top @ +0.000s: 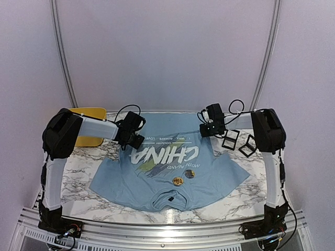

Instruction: Pin the brooch onto the clothing

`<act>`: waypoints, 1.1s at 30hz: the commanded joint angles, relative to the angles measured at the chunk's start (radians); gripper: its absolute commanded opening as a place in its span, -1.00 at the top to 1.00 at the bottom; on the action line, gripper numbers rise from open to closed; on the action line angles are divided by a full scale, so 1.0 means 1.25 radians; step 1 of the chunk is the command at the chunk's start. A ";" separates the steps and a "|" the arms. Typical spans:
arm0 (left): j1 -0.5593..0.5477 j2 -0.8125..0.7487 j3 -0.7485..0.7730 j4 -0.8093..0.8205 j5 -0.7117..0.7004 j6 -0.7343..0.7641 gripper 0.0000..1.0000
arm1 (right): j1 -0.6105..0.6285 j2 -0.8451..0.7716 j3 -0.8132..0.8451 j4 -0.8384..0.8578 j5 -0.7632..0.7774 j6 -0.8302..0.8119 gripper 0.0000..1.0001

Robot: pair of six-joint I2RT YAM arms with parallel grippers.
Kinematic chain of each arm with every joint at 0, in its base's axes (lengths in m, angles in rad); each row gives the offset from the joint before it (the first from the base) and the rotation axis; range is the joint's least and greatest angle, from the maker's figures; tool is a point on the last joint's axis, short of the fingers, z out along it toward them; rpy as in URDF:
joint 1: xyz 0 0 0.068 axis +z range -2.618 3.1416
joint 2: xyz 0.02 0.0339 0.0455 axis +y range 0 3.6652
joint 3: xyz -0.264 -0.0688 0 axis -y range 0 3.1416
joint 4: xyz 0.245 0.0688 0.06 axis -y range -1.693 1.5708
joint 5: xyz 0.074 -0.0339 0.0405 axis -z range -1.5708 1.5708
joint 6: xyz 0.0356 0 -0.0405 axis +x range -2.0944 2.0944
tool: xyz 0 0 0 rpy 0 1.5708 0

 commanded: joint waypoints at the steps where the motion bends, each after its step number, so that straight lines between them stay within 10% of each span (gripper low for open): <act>1: 0.019 0.028 0.036 -0.042 -0.051 0.025 -0.40 | -0.022 0.075 0.098 -0.114 -0.018 -0.046 0.79; 11: 0.019 -0.133 -0.017 0.022 -0.034 0.042 -0.48 | -0.019 -0.028 0.143 -0.140 -0.017 -0.102 0.64; 20: -0.017 -0.403 -0.326 0.035 -0.034 -0.079 -0.50 | 0.001 -0.393 -0.283 -0.073 0.011 0.020 0.59; 33: -0.074 -0.484 -0.596 0.004 -0.048 -0.301 -0.47 | 0.026 -0.581 -0.688 -0.171 0.059 0.305 1.00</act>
